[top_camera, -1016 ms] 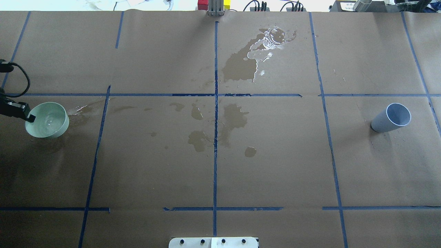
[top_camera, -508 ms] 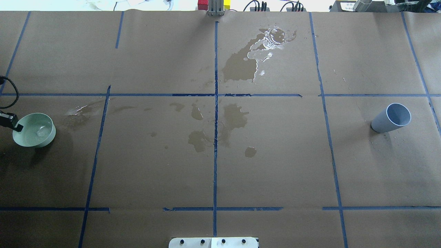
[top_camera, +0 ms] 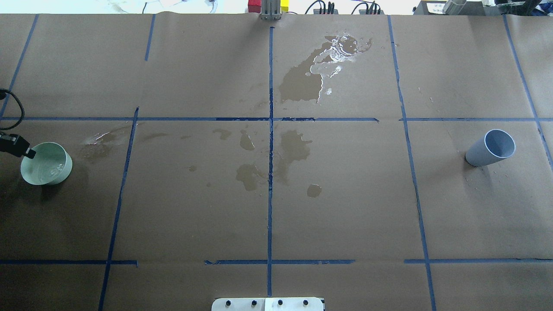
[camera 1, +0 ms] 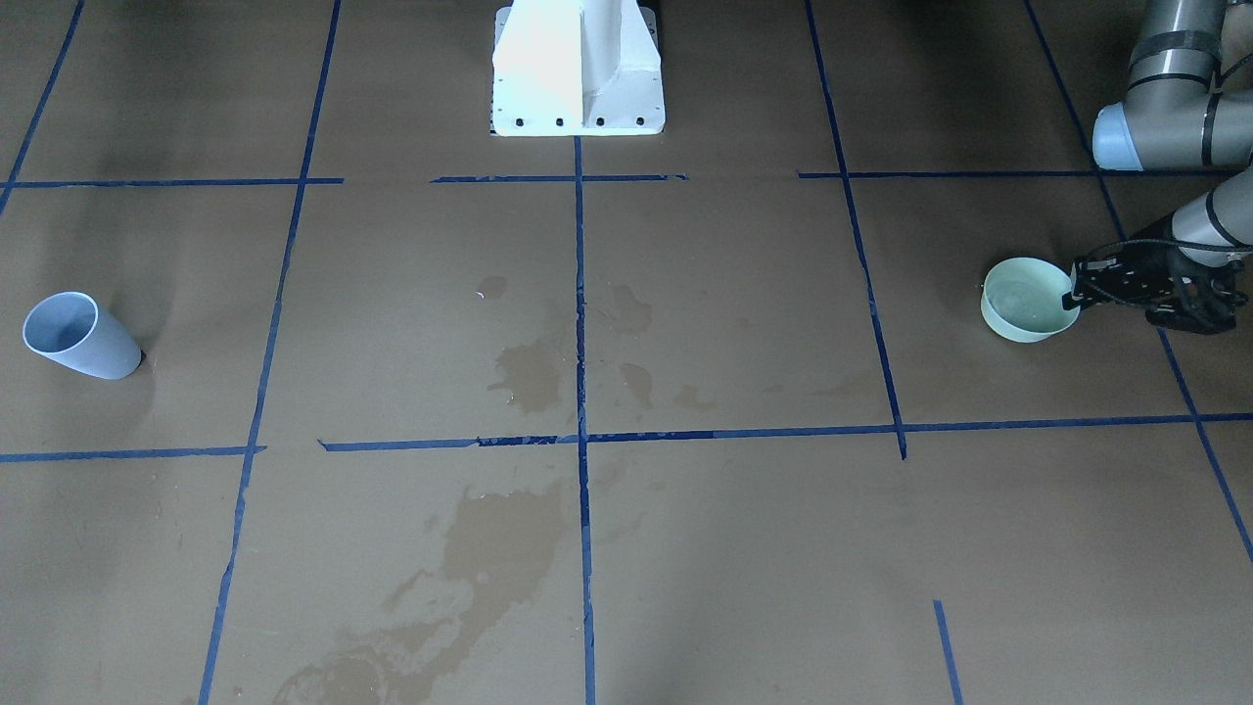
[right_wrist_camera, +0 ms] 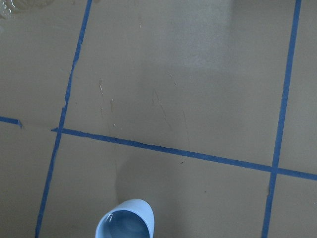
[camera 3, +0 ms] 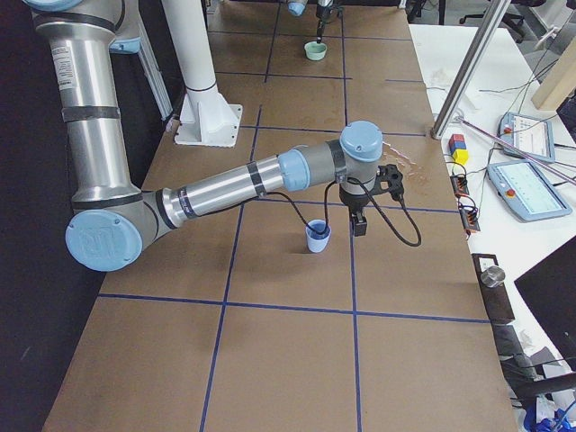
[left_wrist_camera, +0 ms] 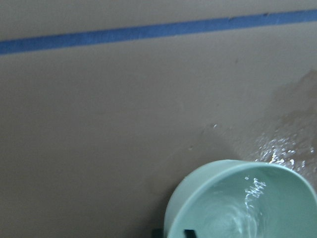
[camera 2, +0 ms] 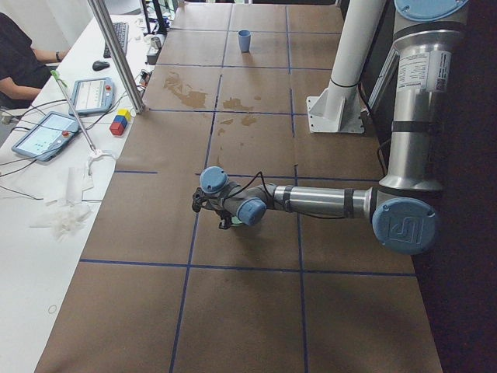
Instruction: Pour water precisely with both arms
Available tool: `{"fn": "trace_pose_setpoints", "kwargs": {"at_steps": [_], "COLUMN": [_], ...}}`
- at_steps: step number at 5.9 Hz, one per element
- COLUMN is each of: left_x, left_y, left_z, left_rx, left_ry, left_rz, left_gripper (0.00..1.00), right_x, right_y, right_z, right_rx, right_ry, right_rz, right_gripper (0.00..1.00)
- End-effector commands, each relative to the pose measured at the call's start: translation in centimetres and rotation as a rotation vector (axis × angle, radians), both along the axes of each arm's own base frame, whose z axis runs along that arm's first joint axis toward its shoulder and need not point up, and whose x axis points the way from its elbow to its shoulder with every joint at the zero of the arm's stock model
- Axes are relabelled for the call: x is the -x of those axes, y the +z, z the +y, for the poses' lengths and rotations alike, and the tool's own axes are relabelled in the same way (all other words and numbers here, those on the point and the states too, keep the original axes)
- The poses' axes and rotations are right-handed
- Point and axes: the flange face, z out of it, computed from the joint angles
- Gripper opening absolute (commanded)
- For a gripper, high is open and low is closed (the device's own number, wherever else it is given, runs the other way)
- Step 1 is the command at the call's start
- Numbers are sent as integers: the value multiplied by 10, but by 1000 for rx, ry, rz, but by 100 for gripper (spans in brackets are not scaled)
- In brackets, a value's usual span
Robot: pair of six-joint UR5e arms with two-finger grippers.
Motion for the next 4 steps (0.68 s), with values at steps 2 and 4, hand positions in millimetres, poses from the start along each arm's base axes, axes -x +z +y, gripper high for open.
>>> {"fn": "trace_pose_setpoints", "kwargs": {"at_steps": [2, 4], "left_x": [96, 208], "left_y": [-24, -36], "left_z": [-27, -55], "left_rx": [-131, -149], "left_ry": [-151, -101], "left_rz": [-39, -136], "left_gripper": [100, 100], "right_x": [-23, -25], "right_y": [42, 66], "right_z": [22, 34], "right_rx": [36, 82], "right_ry": [-86, -87], "right_rz": [52, 60], "right_gripper": [100, 100]}}
